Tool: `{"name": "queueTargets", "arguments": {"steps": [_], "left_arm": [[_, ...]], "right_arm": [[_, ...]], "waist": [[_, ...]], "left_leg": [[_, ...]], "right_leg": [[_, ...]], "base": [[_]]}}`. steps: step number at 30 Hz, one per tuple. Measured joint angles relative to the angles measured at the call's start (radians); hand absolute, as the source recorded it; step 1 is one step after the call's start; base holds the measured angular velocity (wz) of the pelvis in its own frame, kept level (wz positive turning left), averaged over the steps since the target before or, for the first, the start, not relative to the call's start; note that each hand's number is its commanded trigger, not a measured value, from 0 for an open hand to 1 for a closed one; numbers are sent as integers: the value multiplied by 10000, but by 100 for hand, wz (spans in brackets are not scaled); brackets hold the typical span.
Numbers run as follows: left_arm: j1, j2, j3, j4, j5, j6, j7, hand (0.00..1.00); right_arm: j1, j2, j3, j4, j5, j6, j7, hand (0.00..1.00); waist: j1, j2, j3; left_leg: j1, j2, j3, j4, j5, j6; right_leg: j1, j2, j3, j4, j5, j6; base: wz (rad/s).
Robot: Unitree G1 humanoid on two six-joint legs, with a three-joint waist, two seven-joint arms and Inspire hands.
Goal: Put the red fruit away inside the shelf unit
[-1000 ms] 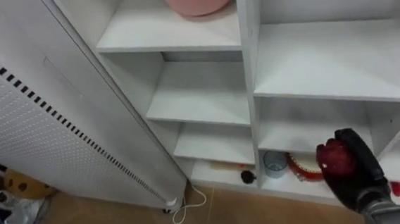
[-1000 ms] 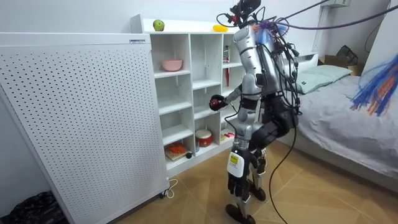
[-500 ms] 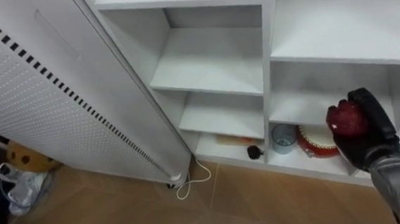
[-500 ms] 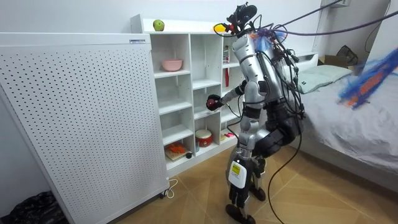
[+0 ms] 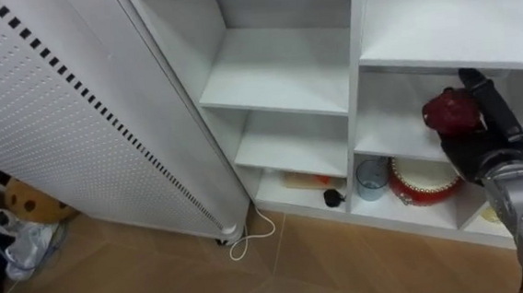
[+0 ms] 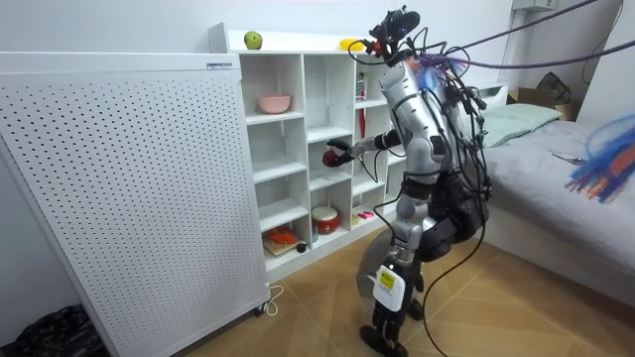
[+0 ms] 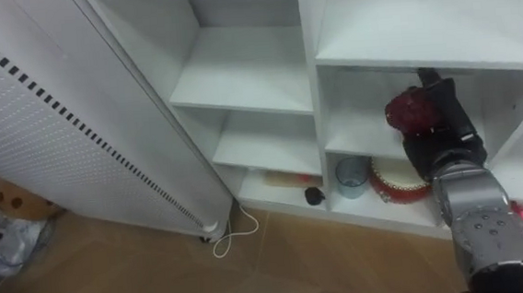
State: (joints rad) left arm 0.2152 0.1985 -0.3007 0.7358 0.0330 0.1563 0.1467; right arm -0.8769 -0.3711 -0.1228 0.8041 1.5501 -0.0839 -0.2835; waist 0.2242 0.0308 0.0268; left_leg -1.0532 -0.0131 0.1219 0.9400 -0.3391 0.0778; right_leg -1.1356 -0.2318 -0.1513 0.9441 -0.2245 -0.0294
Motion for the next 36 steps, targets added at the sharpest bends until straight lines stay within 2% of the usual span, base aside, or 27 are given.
{"name": "queueTargets", "arguments": {"steps": [5, 13, 25, 29, 31, 32, 34, 36], "left_arm": [[87, 189, -332, -131, -2, -99, -1, 0], [205, 316, -388, -407, -3, -137, -48, 0], [221, 382, -426, -487, -11, -256, -118, 0], [231, 538, -561, -484, 0, -227, -356, 0], [229, 550, -536, -475, 23, -216, -435, 0], [232, 561, -538, -440, 16, -185, -447, 0], [219, 578, -535, -355, -9, -131, -495, 0], [98, 588, -526, 83, -10, -132, -640, 0]], "right_arm": [[1, 0, -99, 2, 191, -255, -45, 0], [1, -40, -104, 53, 264, -357, 52, 0], [2, -121, -183, 610, 771, -230, 367, 0], [288, -154, -190, 1490, 958, -223, 838, 0], [403, -223, -199, 1839, 958, -151, 1047, 0], [612, -229, -192, 2032, 957, -104, 1229, 0], [1118, -217, -190, 2210, 1034, -23, 1513, 0], [1681, -213, -136, 3033, 1057, 343, 2163, 0]], "waist": [[-12, 7, -4], [-37, 6, -4], [-172, 18, 6], [-136, 92, 45], [-67, 135, 69], [-19, 140, 74], [7, 138, 76], [-4, 138, 84]], "left_leg": [[-4, -11, 10, 278, -124, 30], [10, 45, 90, 368, -217, -3], [414, 44, 78, 231, -273, -24], [1027, 195, 97, 18, -319, -28], [1329, 286, 118, -175, -323, -35], [1621, 300, 162, -405, -312, -46], [2112, 292, 179, -741, -287, -71], [2818, 304, 178, -1313, -208, -137]], "right_leg": [[-8, -122, -36, 321, -137, -18], [-81, -122, 30, 480, -259, -56], [347, -120, -50, 363, -373, -7], [1083, -68, -271, 50, -418, 29], [1393, 67, -279, -228, -388, 57], [1662, 100, -285, -432, -339, 116], [2112, 159, -279, -712, -295, 109], [2807, 260, -341, -1250, -226, 141]], "base": [[1], [0], [0], [0], [-14], [-12], [-9], [-8]]}}
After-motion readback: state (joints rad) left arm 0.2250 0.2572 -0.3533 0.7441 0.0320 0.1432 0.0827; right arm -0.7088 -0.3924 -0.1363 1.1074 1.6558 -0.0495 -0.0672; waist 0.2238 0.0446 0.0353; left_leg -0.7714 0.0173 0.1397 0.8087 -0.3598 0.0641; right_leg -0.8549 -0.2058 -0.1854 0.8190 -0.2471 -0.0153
